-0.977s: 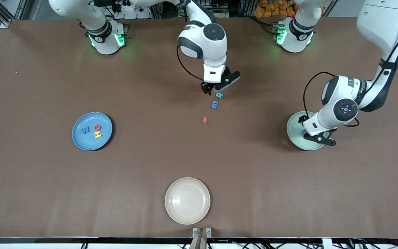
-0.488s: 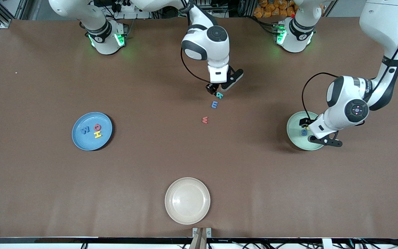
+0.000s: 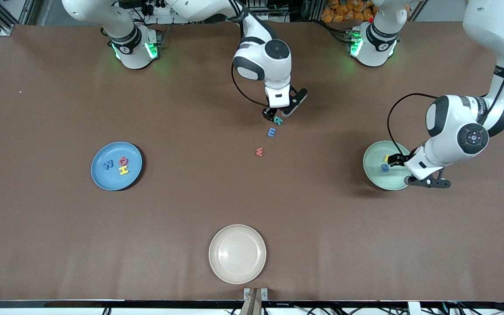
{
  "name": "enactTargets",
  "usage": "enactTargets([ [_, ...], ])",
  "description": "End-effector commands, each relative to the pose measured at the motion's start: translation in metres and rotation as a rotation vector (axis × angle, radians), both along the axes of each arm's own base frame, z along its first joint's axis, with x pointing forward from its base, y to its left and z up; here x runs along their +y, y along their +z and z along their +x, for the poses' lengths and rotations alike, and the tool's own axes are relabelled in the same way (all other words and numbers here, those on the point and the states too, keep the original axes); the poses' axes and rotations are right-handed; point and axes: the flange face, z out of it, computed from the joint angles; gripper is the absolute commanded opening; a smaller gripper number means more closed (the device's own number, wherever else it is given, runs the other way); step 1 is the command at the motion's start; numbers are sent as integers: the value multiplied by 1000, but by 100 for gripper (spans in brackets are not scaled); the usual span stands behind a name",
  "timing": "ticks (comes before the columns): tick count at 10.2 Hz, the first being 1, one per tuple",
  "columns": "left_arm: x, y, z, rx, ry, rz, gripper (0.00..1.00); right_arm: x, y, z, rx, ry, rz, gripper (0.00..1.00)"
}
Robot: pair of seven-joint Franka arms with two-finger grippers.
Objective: Sort uppercase to blue plate, lowercase to green plate
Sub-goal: 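Release the yellow 4 on the green plate while the right gripper reaches letters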
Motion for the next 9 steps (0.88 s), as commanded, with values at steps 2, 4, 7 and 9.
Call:
enactTargets([
  [2, 6, 21, 6, -4, 45, -30, 100, 10, -9, -5, -12, 28, 17, 67],
  [4, 7, 25, 8, 6, 68, -44, 100, 12, -13, -6, -18, 32, 34, 68],
  [7, 7, 28, 10, -2, 114, -42, 100, 15, -12, -3, -24, 58, 41, 68],
  [9, 6, 28, 10, -2, 118, -43, 100, 16, -13, -2, -25, 66, 40, 68],
])
